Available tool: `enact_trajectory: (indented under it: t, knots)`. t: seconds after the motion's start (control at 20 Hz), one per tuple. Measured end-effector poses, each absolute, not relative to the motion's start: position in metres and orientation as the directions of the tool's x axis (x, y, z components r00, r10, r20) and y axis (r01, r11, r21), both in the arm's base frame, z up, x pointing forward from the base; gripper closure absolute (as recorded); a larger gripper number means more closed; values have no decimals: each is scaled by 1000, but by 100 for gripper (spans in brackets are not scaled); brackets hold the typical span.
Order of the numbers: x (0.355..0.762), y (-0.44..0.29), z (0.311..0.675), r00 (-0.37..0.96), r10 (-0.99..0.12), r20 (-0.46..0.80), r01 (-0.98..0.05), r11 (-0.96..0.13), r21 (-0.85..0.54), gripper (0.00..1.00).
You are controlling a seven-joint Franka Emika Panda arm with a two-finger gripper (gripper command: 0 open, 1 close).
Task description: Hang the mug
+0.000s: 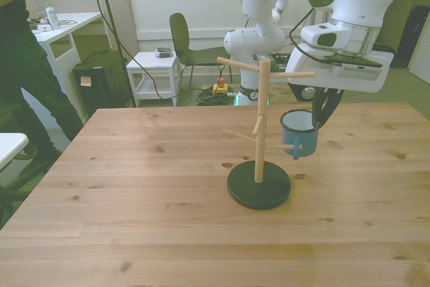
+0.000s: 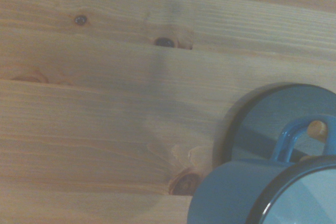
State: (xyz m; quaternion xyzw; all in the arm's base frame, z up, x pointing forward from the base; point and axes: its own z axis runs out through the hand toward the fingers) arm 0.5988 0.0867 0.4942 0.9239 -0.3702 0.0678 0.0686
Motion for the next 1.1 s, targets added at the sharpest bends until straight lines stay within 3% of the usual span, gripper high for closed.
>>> enact_trajectory:
  t: [0.2,0.25,1.1]
  knots:
    - [598,80,487,710,-683,171,-700,-710,76,100]
    - [598,78,485,708,-687,164,-703,-707,76,0]
    - [591,75,484,702,-697,146,-710,-701,72,0]
